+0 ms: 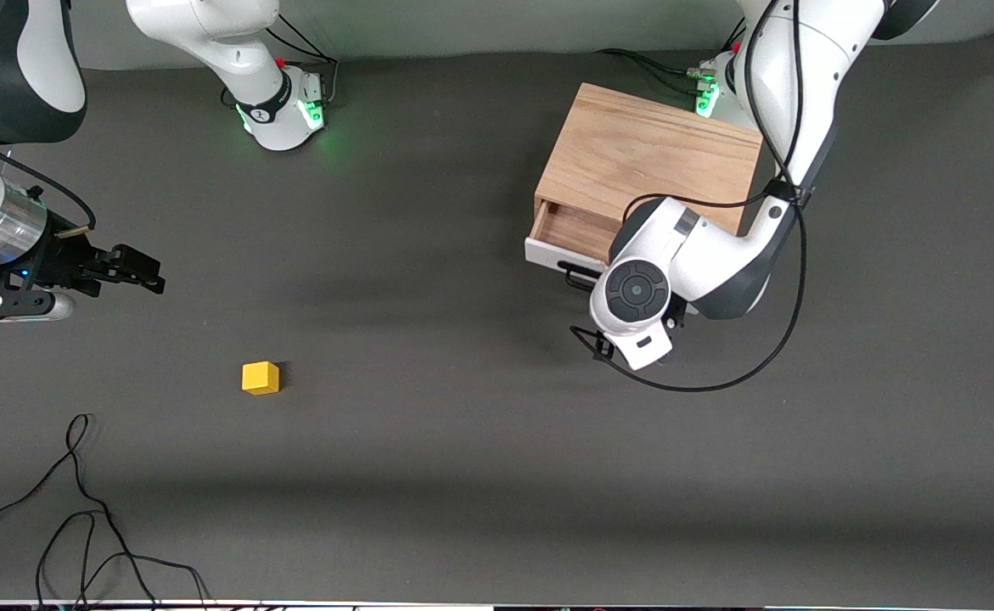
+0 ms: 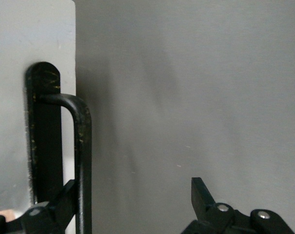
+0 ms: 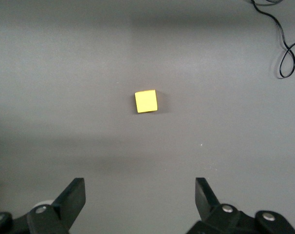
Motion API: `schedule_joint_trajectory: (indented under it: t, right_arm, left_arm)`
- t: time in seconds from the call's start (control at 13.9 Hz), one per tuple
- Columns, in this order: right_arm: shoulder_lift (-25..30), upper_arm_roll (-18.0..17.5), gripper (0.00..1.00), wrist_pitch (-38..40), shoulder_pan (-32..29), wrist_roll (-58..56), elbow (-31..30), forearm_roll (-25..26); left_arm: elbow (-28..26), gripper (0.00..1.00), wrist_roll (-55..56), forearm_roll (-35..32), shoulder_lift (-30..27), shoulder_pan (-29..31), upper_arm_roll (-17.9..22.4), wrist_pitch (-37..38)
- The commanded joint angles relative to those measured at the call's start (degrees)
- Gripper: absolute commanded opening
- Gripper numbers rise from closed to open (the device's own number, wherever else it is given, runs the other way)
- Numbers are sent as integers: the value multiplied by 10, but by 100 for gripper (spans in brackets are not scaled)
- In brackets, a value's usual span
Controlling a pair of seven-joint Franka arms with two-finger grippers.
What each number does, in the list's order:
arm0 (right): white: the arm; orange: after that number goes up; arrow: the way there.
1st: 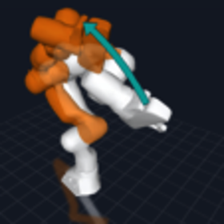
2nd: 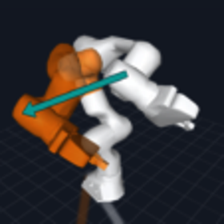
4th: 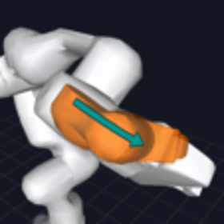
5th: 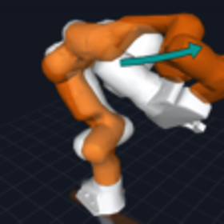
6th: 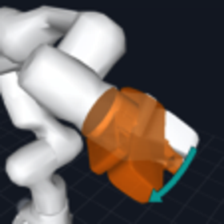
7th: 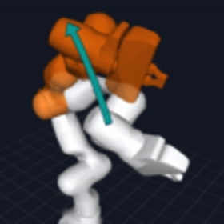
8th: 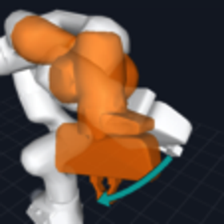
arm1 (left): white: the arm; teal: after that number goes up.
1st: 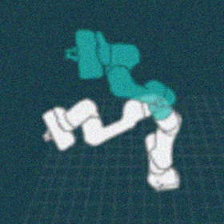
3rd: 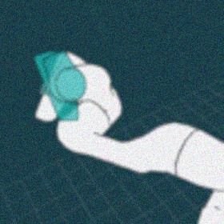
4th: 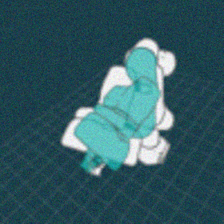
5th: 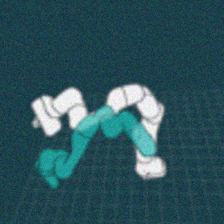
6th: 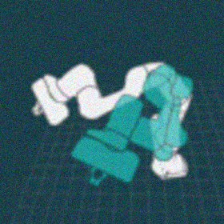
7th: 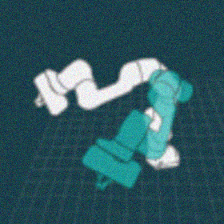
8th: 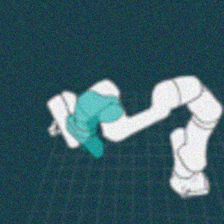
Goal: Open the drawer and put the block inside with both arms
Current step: 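Pull the drawer open with the left gripper while the right gripper reaches the cube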
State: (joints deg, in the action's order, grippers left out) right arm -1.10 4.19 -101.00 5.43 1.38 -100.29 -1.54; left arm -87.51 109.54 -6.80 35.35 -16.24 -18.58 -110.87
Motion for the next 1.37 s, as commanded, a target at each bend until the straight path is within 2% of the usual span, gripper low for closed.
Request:
schedule_joint_trajectory:
  t: [0.0, 0.65, 1.3]
  right_arm:
    - [-7, 1, 100, 3, 4, 12, 13, -3]
    - [-7, 1, 100, 3, 4, 11, 13, -3]
    - [-7, 1, 100, 3, 4, 11, 14, -3]
  left_arm:
    - [72, 100, 7, -21, 38, -8, 4, -24]
    - [73, 100, 13, -58, 57, -18, 5, -117]
    - [81, 100, 13, -72, 57, -20, 6, -176]
